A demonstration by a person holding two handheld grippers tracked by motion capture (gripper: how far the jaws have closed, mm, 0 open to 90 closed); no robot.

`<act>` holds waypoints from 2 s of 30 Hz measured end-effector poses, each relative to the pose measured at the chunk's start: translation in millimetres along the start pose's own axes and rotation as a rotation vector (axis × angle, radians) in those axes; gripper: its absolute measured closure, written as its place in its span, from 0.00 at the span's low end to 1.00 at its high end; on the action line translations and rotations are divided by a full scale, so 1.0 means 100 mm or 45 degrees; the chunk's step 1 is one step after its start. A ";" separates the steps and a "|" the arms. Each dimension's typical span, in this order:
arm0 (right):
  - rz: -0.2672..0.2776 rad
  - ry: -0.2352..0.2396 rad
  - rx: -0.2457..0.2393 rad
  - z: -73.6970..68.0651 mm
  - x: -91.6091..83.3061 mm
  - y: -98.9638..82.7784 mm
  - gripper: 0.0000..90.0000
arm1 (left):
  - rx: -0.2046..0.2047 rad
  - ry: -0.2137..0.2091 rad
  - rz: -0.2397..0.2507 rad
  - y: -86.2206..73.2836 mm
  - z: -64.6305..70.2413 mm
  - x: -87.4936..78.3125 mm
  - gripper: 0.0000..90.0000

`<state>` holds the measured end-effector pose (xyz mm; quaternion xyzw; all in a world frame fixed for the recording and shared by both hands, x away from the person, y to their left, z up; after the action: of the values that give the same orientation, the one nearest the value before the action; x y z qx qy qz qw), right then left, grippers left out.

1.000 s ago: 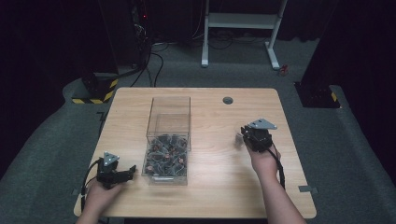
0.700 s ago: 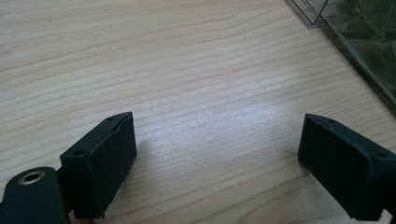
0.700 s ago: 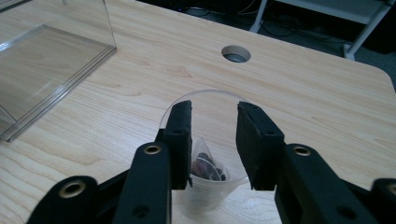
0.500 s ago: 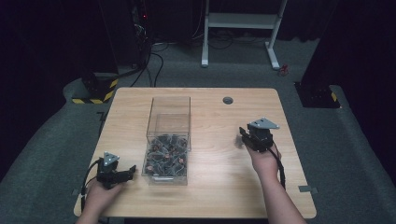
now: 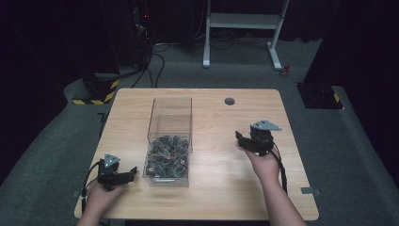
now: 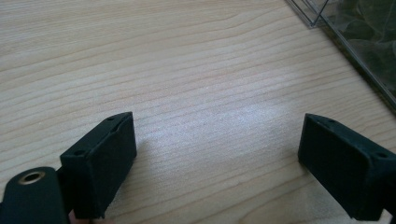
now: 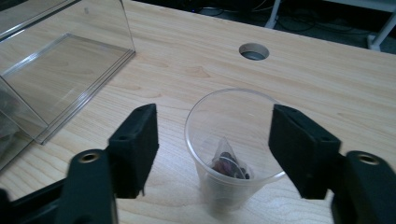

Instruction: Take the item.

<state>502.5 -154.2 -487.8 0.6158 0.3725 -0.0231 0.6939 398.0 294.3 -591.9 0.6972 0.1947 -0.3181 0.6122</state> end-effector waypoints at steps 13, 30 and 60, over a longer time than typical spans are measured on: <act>-0.016 0.006 0.042 -0.02 -0.09 -0.23 0.16 | 0.000 0.000 0.000 0.00 0.00 0.00 0.13; -0.007 0.007 0.053 -0.02 -0.38 -0.72 0.13 | 0.000 0.000 0.000 0.00 0.00 0.00 0.13; -0.262 -0.107 0.093 0.23 -0.56 -1.55 0.14 | 0.002 0.001 -0.001 0.00 0.00 0.00 0.13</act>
<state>397.5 -235.5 -588.3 0.5976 0.4032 -0.1335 0.6801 397.9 294.3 -592.0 0.6978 0.1949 -0.3181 0.6115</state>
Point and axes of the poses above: each handheld gripper's, and its own axes: x roughly forward along the jaws, y roughly out of its top, z roughly to its right, the point moved 9 cm from there along x, roughly forward along the jaws, and after that the axes turned 4 degrees about y, right-handed, at the moved point
